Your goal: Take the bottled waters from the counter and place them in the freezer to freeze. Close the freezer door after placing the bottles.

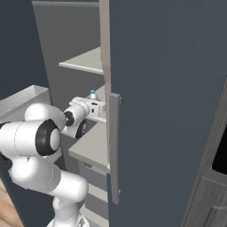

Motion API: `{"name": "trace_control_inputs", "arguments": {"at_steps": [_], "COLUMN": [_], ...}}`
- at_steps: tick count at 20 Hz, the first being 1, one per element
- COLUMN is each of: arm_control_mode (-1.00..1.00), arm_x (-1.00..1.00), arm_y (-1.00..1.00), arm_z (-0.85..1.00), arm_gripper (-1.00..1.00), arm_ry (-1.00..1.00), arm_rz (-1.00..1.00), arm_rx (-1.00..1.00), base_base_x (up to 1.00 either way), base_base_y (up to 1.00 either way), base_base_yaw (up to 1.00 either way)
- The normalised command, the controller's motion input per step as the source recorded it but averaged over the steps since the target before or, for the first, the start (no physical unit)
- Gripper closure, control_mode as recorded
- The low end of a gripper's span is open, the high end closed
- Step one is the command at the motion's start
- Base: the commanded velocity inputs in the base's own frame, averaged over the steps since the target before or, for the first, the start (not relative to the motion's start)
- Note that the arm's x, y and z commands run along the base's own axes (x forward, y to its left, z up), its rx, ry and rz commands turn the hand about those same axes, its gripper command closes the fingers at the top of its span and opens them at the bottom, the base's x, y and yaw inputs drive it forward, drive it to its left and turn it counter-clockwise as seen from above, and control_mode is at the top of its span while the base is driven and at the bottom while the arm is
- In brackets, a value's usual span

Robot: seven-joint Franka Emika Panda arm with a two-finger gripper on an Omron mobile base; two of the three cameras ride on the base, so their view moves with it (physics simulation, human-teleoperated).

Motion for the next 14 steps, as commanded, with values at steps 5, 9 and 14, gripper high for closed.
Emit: {"name": "trace_control_inputs", "arguments": {"at_steps": [5, 9, 14], "arm_control_mode": [-1.00, -1.00, -1.00], "arm_x": [0.28, 0.30, 0.29], "arm_y": [-0.01, 0.00, -0.04], "arm_z": [-0.01, -0.03, -0.01], "arm_gripper": [1.00, 1.00, 1.00], "arm_ry": [0.00, 0.00, 0.00], "arm_rz": [0.00, 0.00, 0.00], "arm_rx": [0.00, 0.00, 0.00], "base_base_x": [0.00, 0.00, 0.00], "base_base_y": [0.00, 0.00, 0.00], "base_base_yaw": [0.00, 0.00, 0.00]}}
